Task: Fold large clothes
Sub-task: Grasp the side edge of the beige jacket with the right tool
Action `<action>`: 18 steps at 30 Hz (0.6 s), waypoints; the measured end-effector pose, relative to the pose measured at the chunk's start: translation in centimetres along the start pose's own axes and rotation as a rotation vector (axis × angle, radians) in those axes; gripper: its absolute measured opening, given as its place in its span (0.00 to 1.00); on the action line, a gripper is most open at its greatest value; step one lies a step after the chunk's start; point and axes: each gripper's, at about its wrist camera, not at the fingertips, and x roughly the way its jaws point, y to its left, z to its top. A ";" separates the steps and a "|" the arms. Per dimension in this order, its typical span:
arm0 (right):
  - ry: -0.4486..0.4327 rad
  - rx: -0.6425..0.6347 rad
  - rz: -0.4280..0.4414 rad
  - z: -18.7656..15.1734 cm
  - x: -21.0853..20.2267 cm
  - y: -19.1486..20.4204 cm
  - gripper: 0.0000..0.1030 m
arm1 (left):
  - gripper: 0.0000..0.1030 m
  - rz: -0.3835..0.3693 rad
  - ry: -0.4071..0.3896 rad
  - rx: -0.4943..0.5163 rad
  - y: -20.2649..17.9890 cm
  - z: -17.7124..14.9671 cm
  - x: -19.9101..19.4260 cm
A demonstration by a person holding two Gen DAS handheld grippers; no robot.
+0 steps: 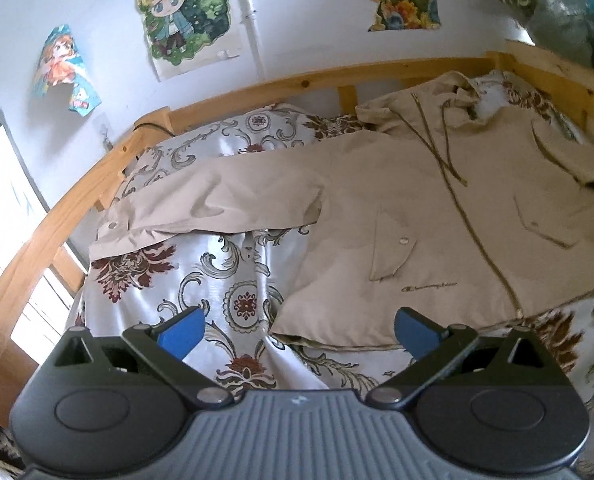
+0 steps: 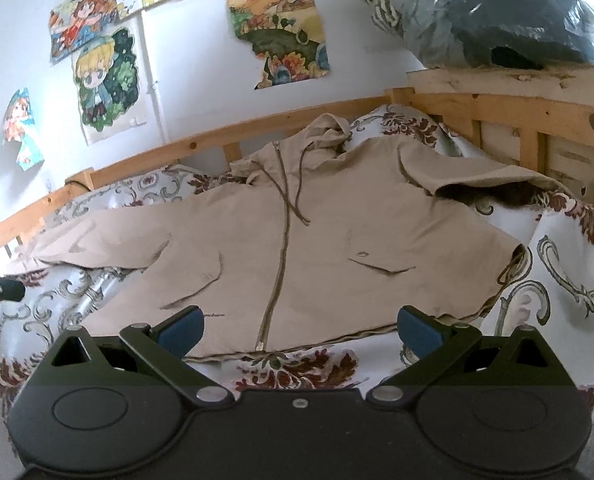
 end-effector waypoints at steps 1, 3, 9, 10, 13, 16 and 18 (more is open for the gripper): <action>-0.003 0.014 0.005 0.0 -0.2 -0.2 0.99 | 0.99 -0.003 0.011 -0.004 0.1 0.5 -0.1; 0.000 0.042 0.009 0.2 -0.4 -0.6 0.99 | 0.99 -0.005 0.038 0.002 0.1 1.6 0.0; 0.017 0.146 0.042 1.9 -0.6 -1.9 0.99 | 0.99 0.002 0.077 0.038 -1.3 5.3 1.3; 0.019 0.162 0.044 2.4 -0.7 -2.2 0.99 | 0.99 -0.003 0.081 0.042 -1.7 6.0 1.7; -0.038 0.203 0.042 4.6 -1.5 -3.6 1.00 | 0.99 -0.023 0.082 0.059 -3.1 7.5 3.0; -0.088 0.239 -0.019 6.8 -2.0 -6.0 1.00 | 0.99 -0.041 0.024 0.084 -4.9 8.4 4.9; -0.123 0.287 -0.071 7.9 -2.2 -8.2 1.00 | 0.99 -0.050 -0.020 0.111 -6.7 8.7 6.7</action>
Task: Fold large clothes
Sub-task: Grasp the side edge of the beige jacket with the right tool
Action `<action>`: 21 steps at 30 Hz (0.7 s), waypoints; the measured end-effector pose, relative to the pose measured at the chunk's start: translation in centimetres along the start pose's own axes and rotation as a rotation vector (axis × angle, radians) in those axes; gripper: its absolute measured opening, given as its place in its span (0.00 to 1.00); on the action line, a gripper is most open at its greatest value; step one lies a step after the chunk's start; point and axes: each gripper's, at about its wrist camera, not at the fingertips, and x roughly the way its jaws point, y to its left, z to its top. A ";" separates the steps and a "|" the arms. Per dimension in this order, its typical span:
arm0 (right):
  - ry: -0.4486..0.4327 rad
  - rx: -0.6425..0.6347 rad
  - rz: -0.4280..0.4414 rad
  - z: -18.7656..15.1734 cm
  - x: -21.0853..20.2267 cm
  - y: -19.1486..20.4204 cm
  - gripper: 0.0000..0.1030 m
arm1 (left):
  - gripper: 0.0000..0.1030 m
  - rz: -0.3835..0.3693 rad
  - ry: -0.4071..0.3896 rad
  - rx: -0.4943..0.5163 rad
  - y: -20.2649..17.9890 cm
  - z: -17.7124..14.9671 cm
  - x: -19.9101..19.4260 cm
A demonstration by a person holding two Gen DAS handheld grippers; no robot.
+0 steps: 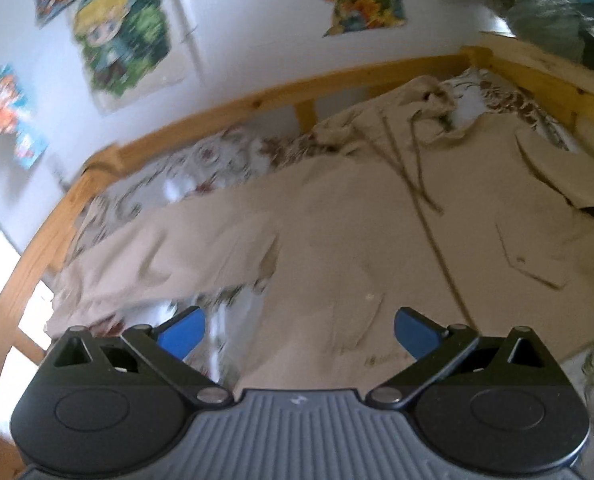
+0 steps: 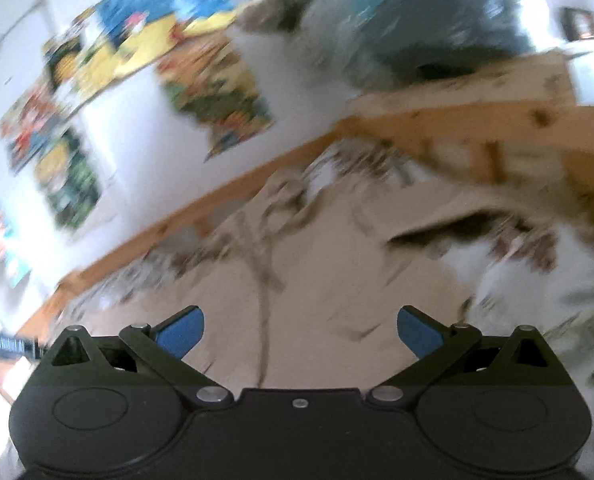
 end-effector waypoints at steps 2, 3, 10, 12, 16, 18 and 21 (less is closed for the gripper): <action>-0.041 0.052 -0.019 1.1 0.3 -2.3 1.00 | 0.99 -0.025 -0.032 0.013 -1.6 0.2 2.0; -0.065 0.084 -0.023 1.6 0.6 -3.7 1.00 | 0.99 -0.045 -0.042 0.011 -2.4 0.3 3.1; -0.035 0.204 -0.039 4.6 7.1 -9.2 0.97 | 0.99 -0.182 0.000 -0.002 -4.8 -1.4 9.5; -0.014 0.262 -0.041 4.9 9.9 -10.4 0.94 | 0.99 -0.177 0.041 0.000 -4.1 -2.4 10.8; 0.040 0.352 -0.135 5.2 15.2 -11.9 0.82 | 0.99 -0.146 0.074 -0.041 -0.3 -4.4 11.5; 0.036 0.409 -0.208 5.3 17.1 -12.8 0.81 | 0.99 -0.113 0.081 -0.076 2.0 -5.4 11.3; -0.002 0.457 -0.280 5.3 18.8 -13.7 0.81 | 0.99 -0.076 0.102 -0.129 5.1 -6.5 11.3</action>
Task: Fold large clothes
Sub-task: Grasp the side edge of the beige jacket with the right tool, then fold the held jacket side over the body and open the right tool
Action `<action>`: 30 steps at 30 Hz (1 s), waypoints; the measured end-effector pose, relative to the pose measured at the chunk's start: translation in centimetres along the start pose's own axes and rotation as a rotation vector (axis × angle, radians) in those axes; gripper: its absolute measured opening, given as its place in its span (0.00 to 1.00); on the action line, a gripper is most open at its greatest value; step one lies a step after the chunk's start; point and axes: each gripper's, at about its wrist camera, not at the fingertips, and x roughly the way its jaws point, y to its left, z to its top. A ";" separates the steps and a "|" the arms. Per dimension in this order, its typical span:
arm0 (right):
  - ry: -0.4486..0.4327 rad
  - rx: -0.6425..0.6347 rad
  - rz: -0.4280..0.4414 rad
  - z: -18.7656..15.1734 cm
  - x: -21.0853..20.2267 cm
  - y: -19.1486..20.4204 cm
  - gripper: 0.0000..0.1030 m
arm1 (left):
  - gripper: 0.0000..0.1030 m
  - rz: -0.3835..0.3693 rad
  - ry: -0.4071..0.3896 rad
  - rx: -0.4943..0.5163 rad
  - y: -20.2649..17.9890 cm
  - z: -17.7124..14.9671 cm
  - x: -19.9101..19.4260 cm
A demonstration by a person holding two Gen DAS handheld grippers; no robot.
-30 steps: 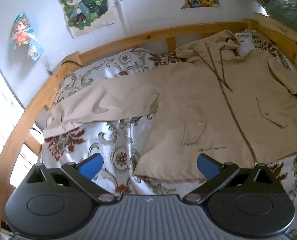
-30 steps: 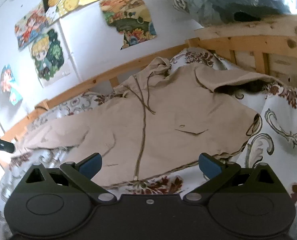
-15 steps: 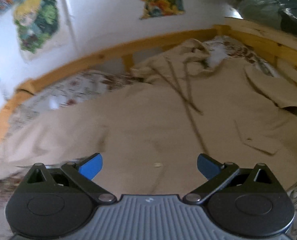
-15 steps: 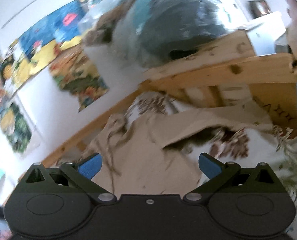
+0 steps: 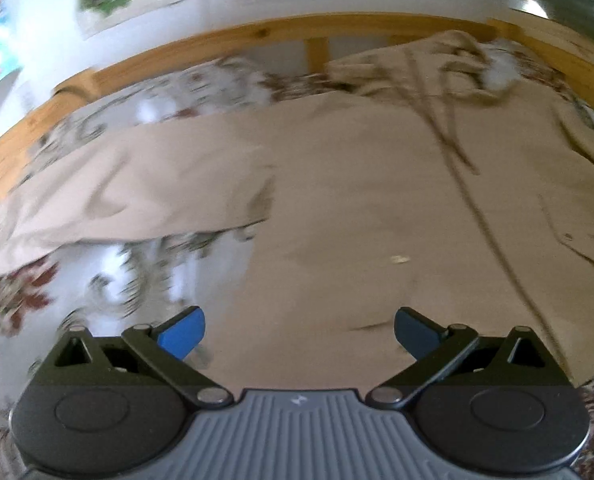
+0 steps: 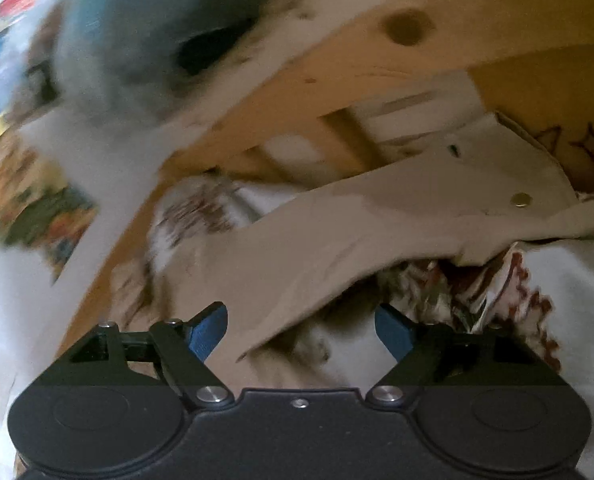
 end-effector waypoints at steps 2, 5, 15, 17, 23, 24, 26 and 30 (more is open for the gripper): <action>-0.053 0.016 -0.032 0.1 0.6 -0.1 0.80 | 0.99 0.020 0.006 -0.026 1.6 -0.4 -0.2; -0.132 0.045 -0.106 0.1 1.4 0.1 0.62 | 0.99 0.043 0.013 -0.060 3.8 -0.6 -0.1; -0.498 -0.478 -0.082 -1.4 0.8 10.5 0.07 | 0.99 0.017 -0.017 -0.101 6.0 -0.4 0.4; -0.598 -0.765 0.031 -4.3 0.0 14.6 0.06 | 0.99 0.022 -0.024 -0.105 6.2 -0.3 0.6; -0.587 -1.718 0.456 -20.7 -0.7 21.1 0.05 | 0.99 0.028 -0.016 -0.152 7.2 0.1 1.5; -0.560 -1.800 0.488 -23.0 -0.7 21.0 0.04 | 0.99 0.026 -0.016 -0.158 7.4 0.1 1.5; -0.470 -1.930 0.531 -27.1 0.0 20.2 0.04 | 0.99 0.028 -0.019 -0.166 7.8 0.1 1.6; -0.169 -2.029 0.508 -32.1 2.1 18.5 0.17 | 0.99 0.036 -0.014 -0.165 8.5 -0.1 1.9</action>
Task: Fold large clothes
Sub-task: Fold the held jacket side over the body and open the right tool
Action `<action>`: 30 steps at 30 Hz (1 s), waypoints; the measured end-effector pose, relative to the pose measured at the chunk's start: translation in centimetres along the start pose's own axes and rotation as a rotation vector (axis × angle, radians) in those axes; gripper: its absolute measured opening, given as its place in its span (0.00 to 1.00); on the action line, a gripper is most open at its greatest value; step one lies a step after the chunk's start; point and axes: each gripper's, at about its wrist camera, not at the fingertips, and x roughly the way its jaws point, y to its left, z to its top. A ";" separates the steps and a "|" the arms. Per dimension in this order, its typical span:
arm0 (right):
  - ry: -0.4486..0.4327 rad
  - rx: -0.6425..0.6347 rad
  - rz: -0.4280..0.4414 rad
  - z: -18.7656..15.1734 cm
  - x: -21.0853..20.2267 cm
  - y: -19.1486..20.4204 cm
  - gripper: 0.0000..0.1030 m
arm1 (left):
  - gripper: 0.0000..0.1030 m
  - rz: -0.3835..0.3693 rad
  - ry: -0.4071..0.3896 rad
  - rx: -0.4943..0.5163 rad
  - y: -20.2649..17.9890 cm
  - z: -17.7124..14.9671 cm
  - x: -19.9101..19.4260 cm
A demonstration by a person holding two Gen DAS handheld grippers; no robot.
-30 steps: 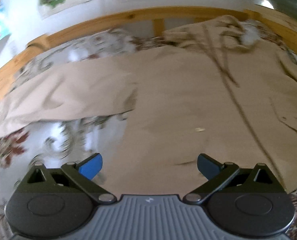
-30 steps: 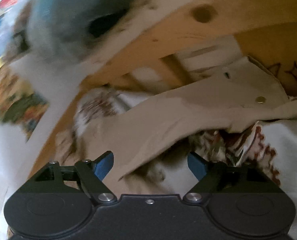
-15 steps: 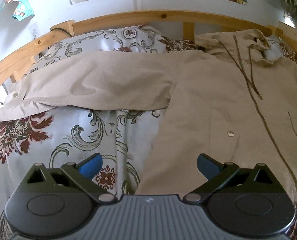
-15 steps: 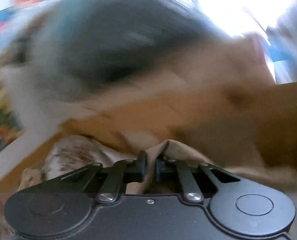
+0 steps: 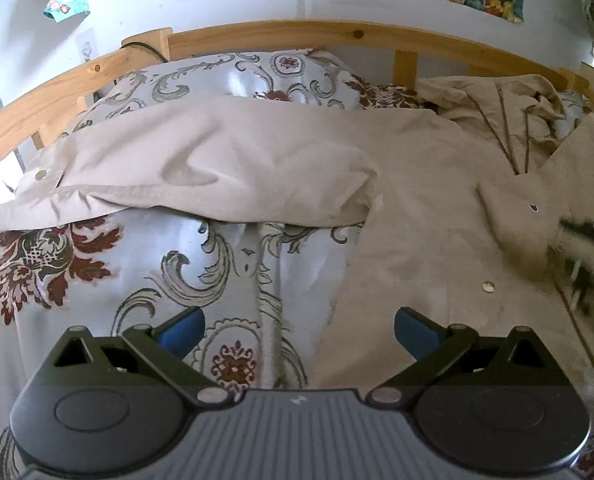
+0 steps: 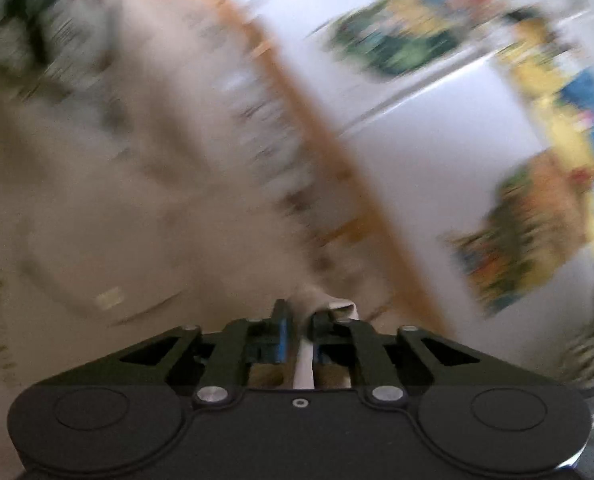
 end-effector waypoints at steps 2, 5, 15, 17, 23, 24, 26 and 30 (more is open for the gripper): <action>0.033 0.025 0.084 -0.3 0.0 1.3 0.44 | 0.99 0.004 0.003 0.003 0.3 0.0 0.1; 0.055 0.227 0.159 -0.5 -0.9 0.5 0.65 | 0.99 0.007 0.007 -0.002 0.8 0.1 0.6; 0.162 1.154 0.109 -8.2 -0.4 -7.5 0.69 | 0.99 -0.056 0.026 0.002 -0.6 1.9 3.5; 0.195 1.116 0.022 -9.4 0.2 -7.9 0.67 | 0.99 -0.078 0.030 0.021 -1.5 2.2 4.1; 0.334 1.301 0.076 -12.8 2.5 -7.9 0.45 | 0.99 -0.124 0.042 0.052 -4.4 3.0 6.3; 0.331 1.293 0.082 -12.6 2.5 -7.8 0.34 | 0.99 -0.133 0.043 0.049 -4.8 3.1 6.6; 0.329 1.317 0.108 -12.0 2.3 -7.7 0.23 | 0.99 -0.150 0.047 0.041 -5.5 3.4 7.1; 0.230 1.310 0.129 -11.6 1.1 -7.4 0.18 | 0.99 -0.180 0.046 0.033 -6.4 3.7 7.2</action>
